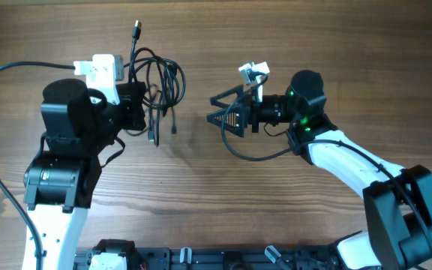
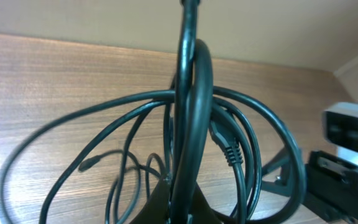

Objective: Untangle cables

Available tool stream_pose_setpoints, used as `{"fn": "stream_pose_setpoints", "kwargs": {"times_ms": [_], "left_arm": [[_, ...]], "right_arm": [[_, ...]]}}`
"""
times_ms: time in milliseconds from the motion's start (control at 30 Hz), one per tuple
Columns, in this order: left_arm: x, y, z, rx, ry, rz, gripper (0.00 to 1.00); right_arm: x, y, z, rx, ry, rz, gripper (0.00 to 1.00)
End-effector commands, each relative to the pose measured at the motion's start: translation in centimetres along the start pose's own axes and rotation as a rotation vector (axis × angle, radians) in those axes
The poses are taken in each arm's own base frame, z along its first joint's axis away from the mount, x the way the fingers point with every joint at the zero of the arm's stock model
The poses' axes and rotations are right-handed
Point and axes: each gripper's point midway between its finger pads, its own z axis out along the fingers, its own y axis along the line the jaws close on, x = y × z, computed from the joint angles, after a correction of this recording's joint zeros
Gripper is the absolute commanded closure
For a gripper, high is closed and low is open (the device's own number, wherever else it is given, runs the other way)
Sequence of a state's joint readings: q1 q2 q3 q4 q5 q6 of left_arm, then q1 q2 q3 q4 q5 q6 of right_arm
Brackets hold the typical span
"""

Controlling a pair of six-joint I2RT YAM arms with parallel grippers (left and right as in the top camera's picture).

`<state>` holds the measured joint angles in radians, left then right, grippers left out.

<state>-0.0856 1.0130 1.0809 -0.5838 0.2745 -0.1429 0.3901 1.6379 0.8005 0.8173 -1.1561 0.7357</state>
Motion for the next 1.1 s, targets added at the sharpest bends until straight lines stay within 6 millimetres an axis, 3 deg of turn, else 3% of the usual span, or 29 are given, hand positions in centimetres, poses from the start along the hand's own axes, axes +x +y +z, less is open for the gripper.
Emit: {"fn": "stream_pose_setpoints", "kwargs": {"times_ms": [0,233,500,600,700,733,867,900,933,1000,1067], "left_arm": [[-0.4,0.1,-0.1,-0.004,-0.010,-0.096,0.96],[0.3,-1.2,-0.1,0.071,0.029,-0.106,0.96],[1.0,-4.3,-0.6,0.248,0.079,-0.107,0.93],[1.8,-4.3,-0.7,0.253,0.113,-0.121,0.96],[2.6,-4.2,-0.4,0.250,0.150,-0.137,0.96],[2.8,-4.4,-0.2,0.267,0.164,-0.142,0.96],[2.7,-5.0,0.6,0.318,0.179,-0.145,0.96],[2.5,-5.1,0.7,0.330,0.172,-0.141,0.96],[2.1,-5.2,0.7,0.334,0.154,-0.132,0.96],[2.1,-5.2,0.7,0.334,0.154,-0.131,0.96],[2.1,-5.2,0.7,0.333,0.153,-0.127,0.96]], "right_arm": [[-0.4,2.3,1.3,-0.075,0.003,0.074,0.00],[-0.9,3.0,2.9,-0.067,-0.049,0.085,0.00],[-1.4,1.1,2.9,0.014,-0.100,0.142,0.00],[-1.7,1.1,2.9,0.018,-0.115,0.135,0.01],[-2.0,1.4,2.9,0.009,-0.122,0.118,0.08],[-1.9,1.4,2.9,0.009,-0.121,0.120,0.14],[-1.0,2.3,4.0,-0.015,-0.090,0.122,0.17],[-0.7,2.5,4.3,-0.021,-0.082,0.123,0.20],[-0.3,2.2,4.5,-0.007,-0.074,0.148,0.38],[-0.1,1.4,4.5,0.025,-0.077,0.182,0.64],[0.1,0.9,4.5,0.042,-0.075,0.202,0.83]]}}
